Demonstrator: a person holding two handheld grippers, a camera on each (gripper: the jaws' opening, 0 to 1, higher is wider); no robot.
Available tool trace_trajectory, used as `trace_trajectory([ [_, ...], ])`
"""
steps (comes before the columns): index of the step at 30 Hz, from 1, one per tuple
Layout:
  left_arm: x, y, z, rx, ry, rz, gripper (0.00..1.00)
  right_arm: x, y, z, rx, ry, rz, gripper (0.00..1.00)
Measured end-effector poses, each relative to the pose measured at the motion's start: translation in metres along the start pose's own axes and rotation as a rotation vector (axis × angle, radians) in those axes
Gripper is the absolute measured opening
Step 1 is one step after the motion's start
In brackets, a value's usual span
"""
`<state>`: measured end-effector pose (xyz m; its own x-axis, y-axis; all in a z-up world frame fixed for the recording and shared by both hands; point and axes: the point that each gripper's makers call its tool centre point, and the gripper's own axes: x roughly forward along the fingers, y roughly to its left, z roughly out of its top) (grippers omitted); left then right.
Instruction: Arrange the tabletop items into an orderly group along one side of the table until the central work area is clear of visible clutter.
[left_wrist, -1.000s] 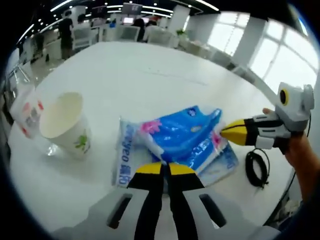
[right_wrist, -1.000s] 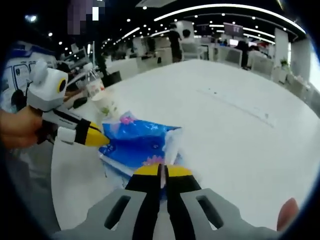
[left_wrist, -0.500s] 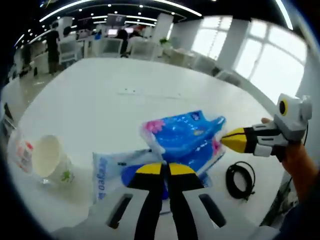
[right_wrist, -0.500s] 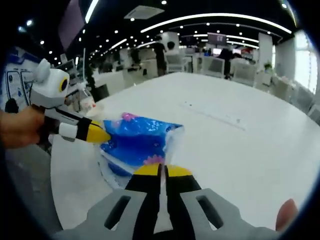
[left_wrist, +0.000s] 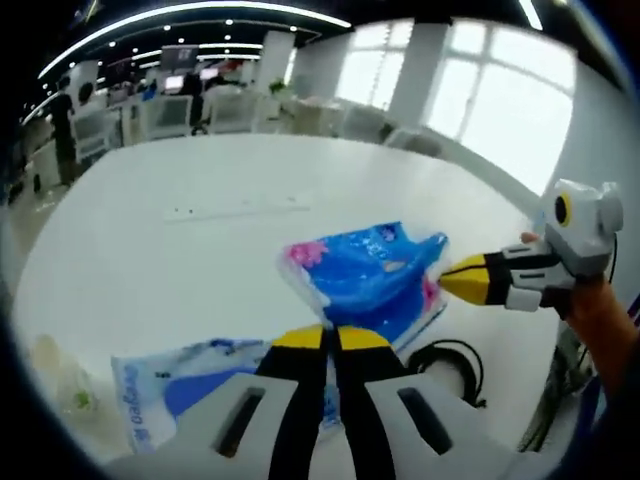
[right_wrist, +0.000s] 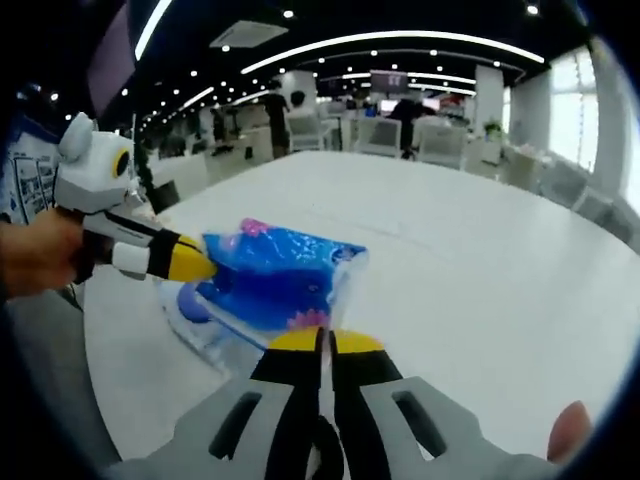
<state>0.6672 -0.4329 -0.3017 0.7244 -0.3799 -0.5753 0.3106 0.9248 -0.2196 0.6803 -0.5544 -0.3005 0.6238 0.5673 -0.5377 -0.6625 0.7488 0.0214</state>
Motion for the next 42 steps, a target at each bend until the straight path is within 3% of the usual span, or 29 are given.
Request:
trace_trajectory([
  [8, 0.032, -0.017, -0.010, 0.034, 0.053, -0.030, 0.00, -0.001, -0.024, -0.021, 0.018, 0.032, -0.027, 0.03],
  [18, 0.056, -0.020, -0.025, 0.061, 0.113, -0.026, 0.00, 0.010, -0.037, -0.044, 0.040, 0.076, -0.020, 0.03],
  [31, 0.066, -0.017, -0.049, 0.071, 0.190, -0.022, 0.00, 0.018, -0.033, -0.064, 0.046, 0.128, -0.011, 0.03],
  [42, 0.068, -0.018, -0.056, 0.071, 0.204, -0.013, 0.00, 0.019, -0.033, -0.076, 0.056, 0.153, -0.008, 0.05],
])
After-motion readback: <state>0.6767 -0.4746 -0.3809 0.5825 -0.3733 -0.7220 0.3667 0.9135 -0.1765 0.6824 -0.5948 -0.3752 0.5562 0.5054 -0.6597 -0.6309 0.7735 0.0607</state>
